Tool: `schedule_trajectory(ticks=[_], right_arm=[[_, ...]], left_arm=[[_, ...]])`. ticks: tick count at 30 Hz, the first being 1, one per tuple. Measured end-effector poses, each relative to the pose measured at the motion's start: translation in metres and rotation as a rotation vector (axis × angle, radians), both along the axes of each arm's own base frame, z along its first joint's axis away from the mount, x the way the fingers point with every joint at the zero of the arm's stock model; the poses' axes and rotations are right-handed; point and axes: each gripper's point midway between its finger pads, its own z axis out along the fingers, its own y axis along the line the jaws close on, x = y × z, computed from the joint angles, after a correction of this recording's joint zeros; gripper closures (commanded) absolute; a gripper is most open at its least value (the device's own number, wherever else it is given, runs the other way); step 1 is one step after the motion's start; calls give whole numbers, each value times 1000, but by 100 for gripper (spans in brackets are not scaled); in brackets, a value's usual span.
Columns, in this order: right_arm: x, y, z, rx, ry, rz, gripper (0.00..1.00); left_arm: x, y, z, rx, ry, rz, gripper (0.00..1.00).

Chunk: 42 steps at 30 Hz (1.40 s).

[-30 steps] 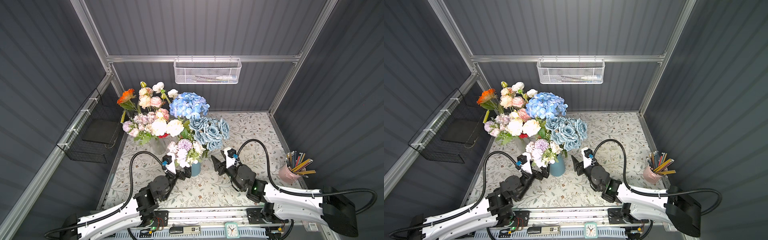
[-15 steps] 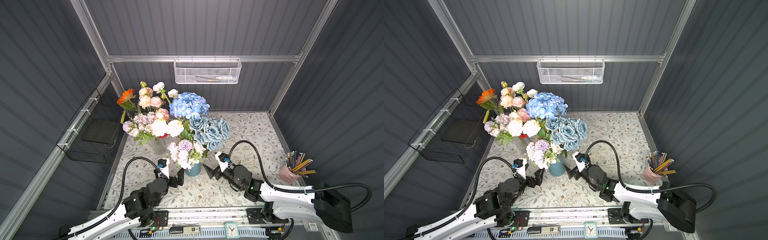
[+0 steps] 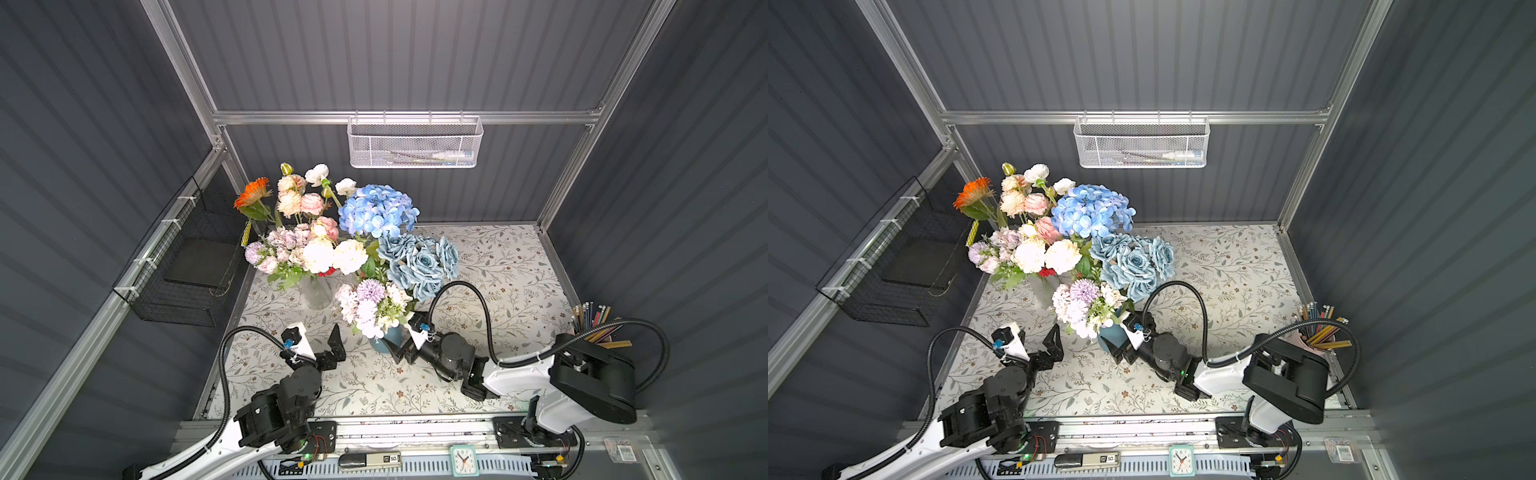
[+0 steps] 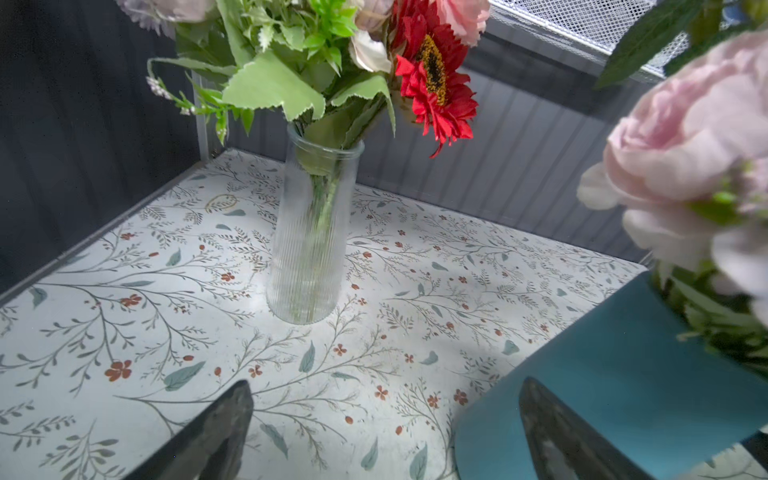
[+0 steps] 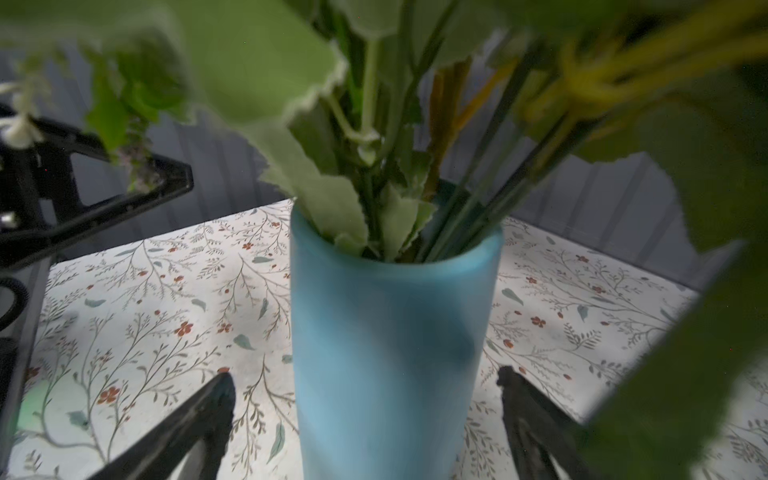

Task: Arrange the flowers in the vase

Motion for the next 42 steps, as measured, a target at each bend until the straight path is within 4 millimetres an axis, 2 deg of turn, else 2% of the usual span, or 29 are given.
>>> schedule_trajectory(ticks=[9, 17, 20, 24, 26, 28, 29, 36, 42], right_arm=[[19, 21, 11, 85, -48, -41, 1], [38, 27, 10, 125, -55, -110, 2], [40, 28, 6, 132, -53, -120, 9], [40, 28, 7, 142, -58, -122, 34], [41, 28, 7, 144, -59, -127, 38], [41, 28, 7, 144, -61, -128, 50], [41, 28, 7, 142, -63, -127, 52], [47, 21, 7, 119, -80, -148, 58], [68, -10, 9, 61, -103, -221, 57]], left_arm=[[9, -12, 6, 67, -25, 17, 0], [9, -13, 15, 44, -54, 15, 0], [10, -14, 15, 47, -56, 14, 0], [11, -17, 13, 63, -49, 13, 0], [12, -18, 11, 73, -45, 12, 0], [13, -20, 11, 80, -45, 11, 0], [13, -20, 11, 81, -46, 11, 0], [14, -19, 14, 76, -55, 25, 0], [12, -10, 16, 59, -67, 54, 0]])
